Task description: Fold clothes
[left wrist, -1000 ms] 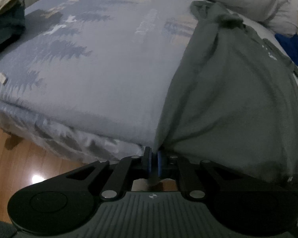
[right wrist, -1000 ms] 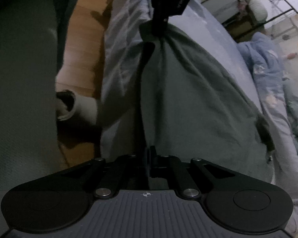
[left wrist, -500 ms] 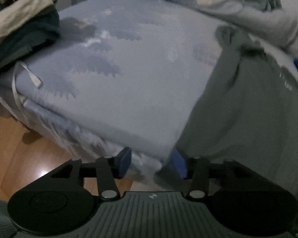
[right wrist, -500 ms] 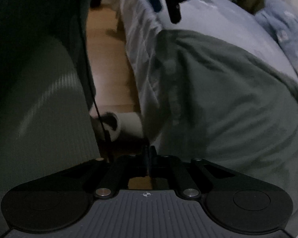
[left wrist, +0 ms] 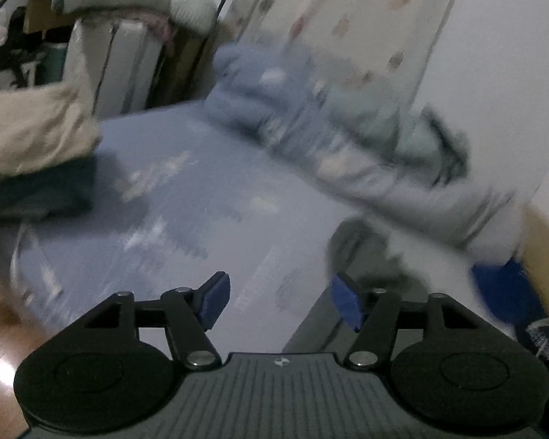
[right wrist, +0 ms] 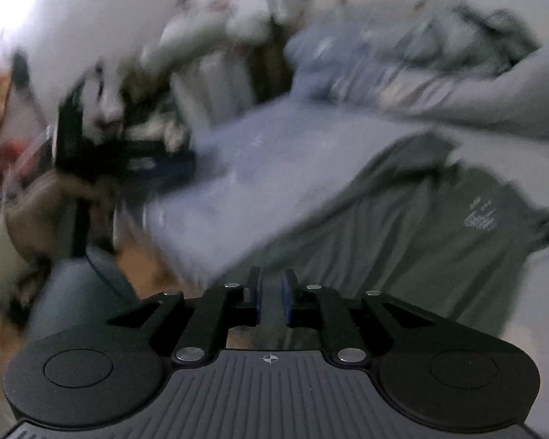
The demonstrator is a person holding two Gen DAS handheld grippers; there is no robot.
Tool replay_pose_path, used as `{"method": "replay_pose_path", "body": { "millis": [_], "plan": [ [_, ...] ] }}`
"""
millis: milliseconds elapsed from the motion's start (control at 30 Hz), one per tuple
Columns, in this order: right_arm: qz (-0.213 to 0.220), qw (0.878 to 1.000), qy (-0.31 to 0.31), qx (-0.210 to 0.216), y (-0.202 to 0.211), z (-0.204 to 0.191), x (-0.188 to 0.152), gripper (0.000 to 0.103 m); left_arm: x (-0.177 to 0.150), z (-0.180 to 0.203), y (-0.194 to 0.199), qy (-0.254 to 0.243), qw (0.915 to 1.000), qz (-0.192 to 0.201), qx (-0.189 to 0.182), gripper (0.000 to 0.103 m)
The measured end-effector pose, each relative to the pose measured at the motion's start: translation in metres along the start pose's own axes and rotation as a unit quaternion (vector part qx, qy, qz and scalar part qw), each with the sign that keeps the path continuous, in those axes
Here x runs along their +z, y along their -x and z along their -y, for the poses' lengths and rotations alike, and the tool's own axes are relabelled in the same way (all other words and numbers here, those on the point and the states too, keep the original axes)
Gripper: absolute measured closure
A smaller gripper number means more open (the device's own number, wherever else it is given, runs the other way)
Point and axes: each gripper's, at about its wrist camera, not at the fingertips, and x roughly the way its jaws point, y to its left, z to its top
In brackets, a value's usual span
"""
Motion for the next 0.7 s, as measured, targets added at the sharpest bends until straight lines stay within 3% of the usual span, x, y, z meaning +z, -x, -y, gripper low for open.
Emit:
{"method": "replay_pose_path", "body": {
  "millis": [167,233,300,500,567,600,700],
  "plan": [
    [0.112,0.992,-0.02,-0.054,0.093,0.028,0.064,0.076,0.051,0.034,0.005,-0.02,0.9975,0.053,-0.043,0.022],
    [0.149,0.985,-0.018,-0.087,0.116,0.044,0.083,0.072,0.065,0.051,-0.007,-0.036,0.9968,0.058,-0.041,0.013],
    [0.183,0.977,-0.029,-0.109,0.132,0.063,0.099,0.072,0.075,0.065,-0.025,-0.048,0.9965,0.055,-0.041,0.013],
    [0.252,0.951,-0.091,-0.152,0.145,0.129,0.119,0.07,0.102,0.099,-0.08,-0.059,0.9959,0.042,-0.054,0.012],
    [0.269,0.942,-0.105,-0.169,0.142,0.154,0.122,0.068,0.108,0.112,-0.099,-0.07,0.995,0.044,-0.056,0.006],
    [0.271,0.941,-0.112,-0.17,0.138,0.169,0.122,0.064,0.109,0.119,-0.11,-0.077,0.9947,0.041,-0.054,0.001],
    [0.262,0.94,-0.134,-0.174,0.113,0.209,0.113,0.06,0.103,0.133,-0.154,-0.091,0.9942,0.015,-0.055,0.0]
  ]
}}
